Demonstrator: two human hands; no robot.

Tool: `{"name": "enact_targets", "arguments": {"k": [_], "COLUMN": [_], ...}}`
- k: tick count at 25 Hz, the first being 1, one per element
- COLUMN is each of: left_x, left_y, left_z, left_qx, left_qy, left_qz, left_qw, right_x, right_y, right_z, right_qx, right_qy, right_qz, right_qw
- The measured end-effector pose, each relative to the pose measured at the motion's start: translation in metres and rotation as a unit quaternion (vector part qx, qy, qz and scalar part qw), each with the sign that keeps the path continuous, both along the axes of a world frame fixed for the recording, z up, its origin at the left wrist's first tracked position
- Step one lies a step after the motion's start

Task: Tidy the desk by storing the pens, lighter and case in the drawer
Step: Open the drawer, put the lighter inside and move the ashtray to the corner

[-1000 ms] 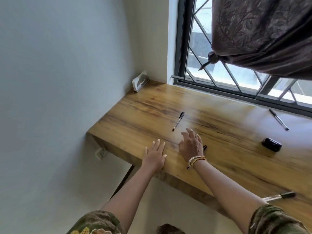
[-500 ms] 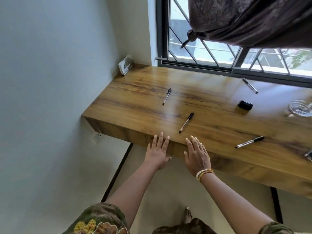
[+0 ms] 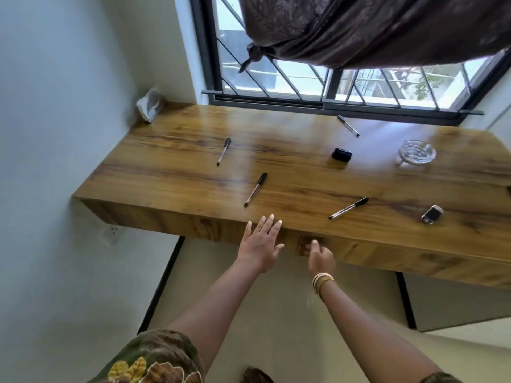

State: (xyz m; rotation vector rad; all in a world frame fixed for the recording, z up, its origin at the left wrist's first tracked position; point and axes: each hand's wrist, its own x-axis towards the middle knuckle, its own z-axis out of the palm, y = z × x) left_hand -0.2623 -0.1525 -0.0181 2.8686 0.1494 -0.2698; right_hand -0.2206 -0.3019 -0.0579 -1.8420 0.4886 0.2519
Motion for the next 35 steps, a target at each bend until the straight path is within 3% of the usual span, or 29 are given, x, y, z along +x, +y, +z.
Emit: {"name": "enact_targets", "arguments": {"k": [1, 3, 6, 12, 16, 23, 28, 32, 35], "left_x": [0.011, 0.028, 0.049, 0.061, 0.063, 0.061, 0.038, -0.03, -0.08], "left_y": [-0.008, -0.016, -0.026, -0.035, -0.034, -0.035, -0.07, -0.123, -0.15], "left_z": [-0.003, -0.007, -0.013, -0.023, -0.022, -0.021, -0.021, -0.037, -0.048], "left_qx": [0.002, 0.01, 0.003, 0.03, 0.044, 0.044, 0.022, -0.106, -0.19], "left_qy": [0.005, 0.006, 0.023, 0.044, 0.044, 0.032, 0.058, -0.001, 0.005], "left_qz": [-0.002, 0.005, 0.02, 0.052, 0.059, 0.061, 0.126, 0.235, 0.286], "left_qw": [1.0, 1.0, 1.0, 0.997, 0.996, 0.997, 0.99, 0.966, 0.939], "right_x": [0.014, 0.042, 0.071, 0.089, 0.078, 0.021, -0.043, -0.093, -0.131], "right_y": [-0.009, -0.033, -0.075, -0.114, -0.11, -0.127, -0.145, -0.157, -0.166], "right_z": [-0.006, -0.024, -0.058, -0.09, -0.097, -0.111, -0.121, -0.114, -0.113], "right_qx": [0.142, 0.33, 0.427, 0.581, 0.575, 0.555, 0.557, 0.563, 0.563], "right_qy": [0.097, 0.207, 0.251, 0.196, 0.157, 0.19, 0.206, 0.208, 0.21], "right_qz": [-0.107, -0.24, -0.322, -0.329, -0.342, -0.34, -0.341, -0.339, -0.34], "right_qw": [0.979, 0.889, 0.807, 0.718, 0.726, 0.735, 0.729, 0.725, 0.724]}}
